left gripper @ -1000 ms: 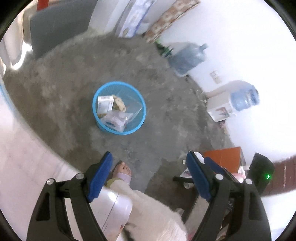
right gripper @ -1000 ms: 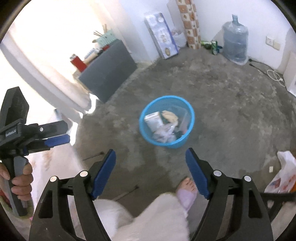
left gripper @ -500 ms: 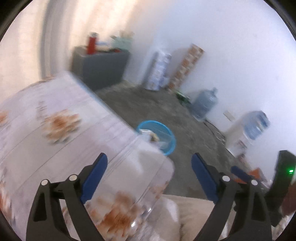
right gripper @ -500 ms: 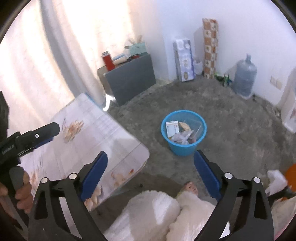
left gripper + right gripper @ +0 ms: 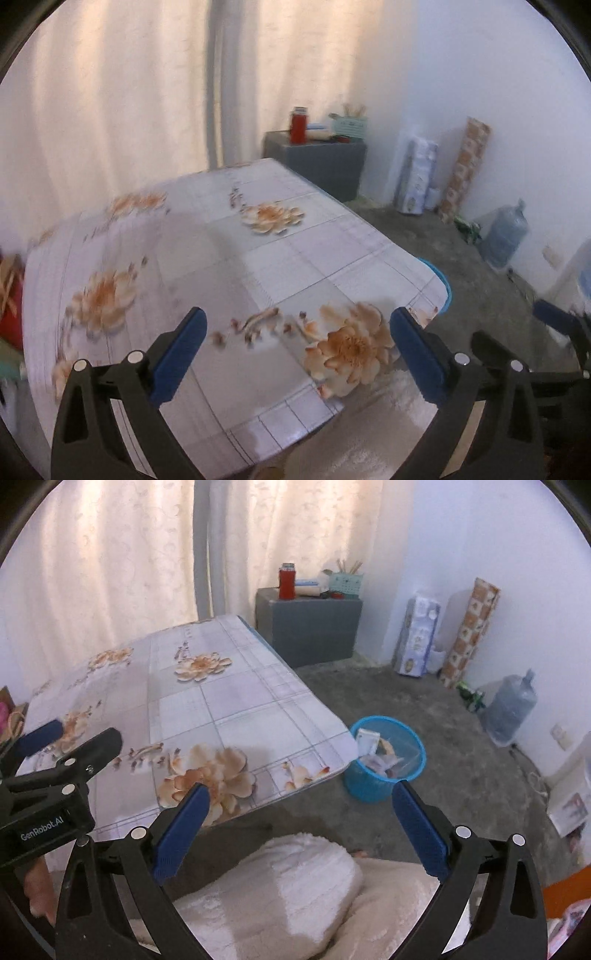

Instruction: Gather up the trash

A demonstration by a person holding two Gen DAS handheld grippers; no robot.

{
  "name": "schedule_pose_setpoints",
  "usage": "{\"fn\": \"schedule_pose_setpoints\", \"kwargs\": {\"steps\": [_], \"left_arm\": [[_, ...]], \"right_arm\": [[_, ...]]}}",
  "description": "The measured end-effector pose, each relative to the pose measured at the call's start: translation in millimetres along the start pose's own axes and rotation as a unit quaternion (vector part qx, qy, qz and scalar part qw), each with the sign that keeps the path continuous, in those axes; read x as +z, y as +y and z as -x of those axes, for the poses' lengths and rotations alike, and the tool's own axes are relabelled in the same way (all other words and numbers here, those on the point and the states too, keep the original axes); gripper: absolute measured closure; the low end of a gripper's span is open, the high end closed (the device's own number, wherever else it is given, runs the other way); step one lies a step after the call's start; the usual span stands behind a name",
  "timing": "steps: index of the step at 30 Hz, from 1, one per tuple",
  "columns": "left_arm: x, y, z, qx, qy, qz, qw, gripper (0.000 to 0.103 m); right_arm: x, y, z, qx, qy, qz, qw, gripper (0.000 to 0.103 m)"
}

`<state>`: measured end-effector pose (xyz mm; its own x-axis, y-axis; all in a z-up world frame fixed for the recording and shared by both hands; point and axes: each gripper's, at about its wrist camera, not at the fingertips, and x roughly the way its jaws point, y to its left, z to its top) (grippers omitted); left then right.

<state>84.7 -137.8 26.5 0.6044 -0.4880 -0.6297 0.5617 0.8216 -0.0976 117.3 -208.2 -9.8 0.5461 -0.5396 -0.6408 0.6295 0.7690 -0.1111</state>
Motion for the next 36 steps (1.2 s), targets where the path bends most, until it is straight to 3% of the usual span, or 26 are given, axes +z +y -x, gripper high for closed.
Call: {"fn": "schedule_pose_setpoints", "kwargs": {"steps": [7,16,28,36], "left_arm": [[-11.1,-9.2,10.5,0.046,-0.028,-0.025,0.9982,0.006],[-21.1,-8.7,5.5,0.087,0.003,-0.017,0.9961,0.006],[-18.8,-8.1,-11.2,0.091,0.034,0.036,0.9946,0.006],[-18.9,-5.4,-23.5,0.109,0.054,0.045,0.9915,0.006]], "right_arm": [[-12.4,4.0,13.6,-0.030,-0.017,-0.025,0.999,0.008],[-17.8,7.8,10.9,-0.064,-0.030,-0.010,0.997,0.008],[-10.0,6.1,-5.0,-0.047,-0.017,0.000,0.999,0.008],[-5.9,0.1,-14.5,-0.009,-0.009,-0.008,1.000,0.008]]}}
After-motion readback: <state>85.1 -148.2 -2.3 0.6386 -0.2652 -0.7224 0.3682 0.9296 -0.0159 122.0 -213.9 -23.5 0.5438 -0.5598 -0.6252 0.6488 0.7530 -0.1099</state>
